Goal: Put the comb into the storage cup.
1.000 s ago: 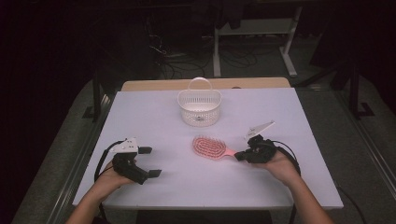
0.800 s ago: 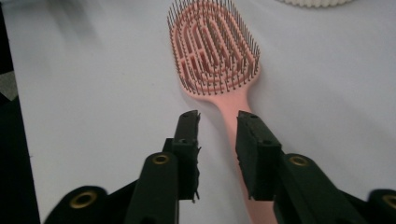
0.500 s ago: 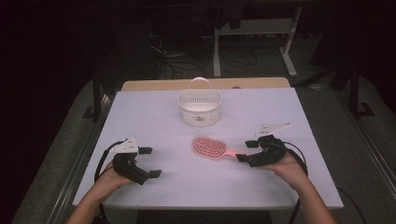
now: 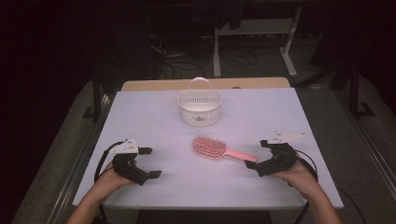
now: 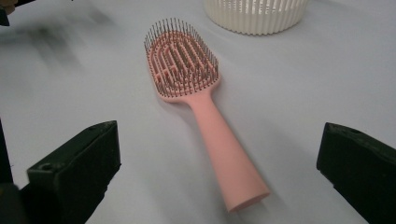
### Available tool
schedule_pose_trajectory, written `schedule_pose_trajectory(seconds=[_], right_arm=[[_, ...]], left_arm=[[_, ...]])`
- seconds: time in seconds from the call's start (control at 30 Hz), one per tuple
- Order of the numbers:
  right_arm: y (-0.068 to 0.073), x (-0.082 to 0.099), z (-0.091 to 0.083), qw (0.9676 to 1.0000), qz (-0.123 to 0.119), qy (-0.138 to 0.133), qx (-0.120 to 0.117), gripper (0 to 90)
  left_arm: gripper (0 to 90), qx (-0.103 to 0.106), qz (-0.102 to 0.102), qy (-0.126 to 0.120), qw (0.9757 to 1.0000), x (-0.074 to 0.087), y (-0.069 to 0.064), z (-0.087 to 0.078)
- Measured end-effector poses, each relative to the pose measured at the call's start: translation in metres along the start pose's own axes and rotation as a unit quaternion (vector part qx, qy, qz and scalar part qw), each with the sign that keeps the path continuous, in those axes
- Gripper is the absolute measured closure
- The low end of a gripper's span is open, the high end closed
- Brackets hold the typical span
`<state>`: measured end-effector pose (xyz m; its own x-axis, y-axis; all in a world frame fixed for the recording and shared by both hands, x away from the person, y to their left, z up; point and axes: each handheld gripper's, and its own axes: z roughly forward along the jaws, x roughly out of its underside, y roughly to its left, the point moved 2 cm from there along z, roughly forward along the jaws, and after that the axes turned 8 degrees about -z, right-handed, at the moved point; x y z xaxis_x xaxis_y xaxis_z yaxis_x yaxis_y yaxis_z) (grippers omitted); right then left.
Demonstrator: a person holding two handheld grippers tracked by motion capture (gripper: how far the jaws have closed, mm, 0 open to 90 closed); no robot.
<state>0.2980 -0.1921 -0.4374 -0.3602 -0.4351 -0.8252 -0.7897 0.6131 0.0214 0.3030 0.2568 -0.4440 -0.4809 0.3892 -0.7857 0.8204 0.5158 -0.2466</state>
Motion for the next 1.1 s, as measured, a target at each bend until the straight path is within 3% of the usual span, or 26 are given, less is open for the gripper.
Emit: schedule_pose_trajectory(seconds=[0.37, 1.1], right_arm=[[-0.004, 0.005, -0.003, 1.0000, -0.001, -0.005, -0.001, 0.0], [-0.004, -0.007, -0.003, 0.9999, -0.005, -0.003, -0.013, 0.0]], left_arm=[[0.0, 0.008, -0.005, -0.003, 0.9999, 0.000, 0.002, -0.001], [0.0, 0.012, -0.001, -0.008, 0.9999, -0.001, 0.007, 0.000]])
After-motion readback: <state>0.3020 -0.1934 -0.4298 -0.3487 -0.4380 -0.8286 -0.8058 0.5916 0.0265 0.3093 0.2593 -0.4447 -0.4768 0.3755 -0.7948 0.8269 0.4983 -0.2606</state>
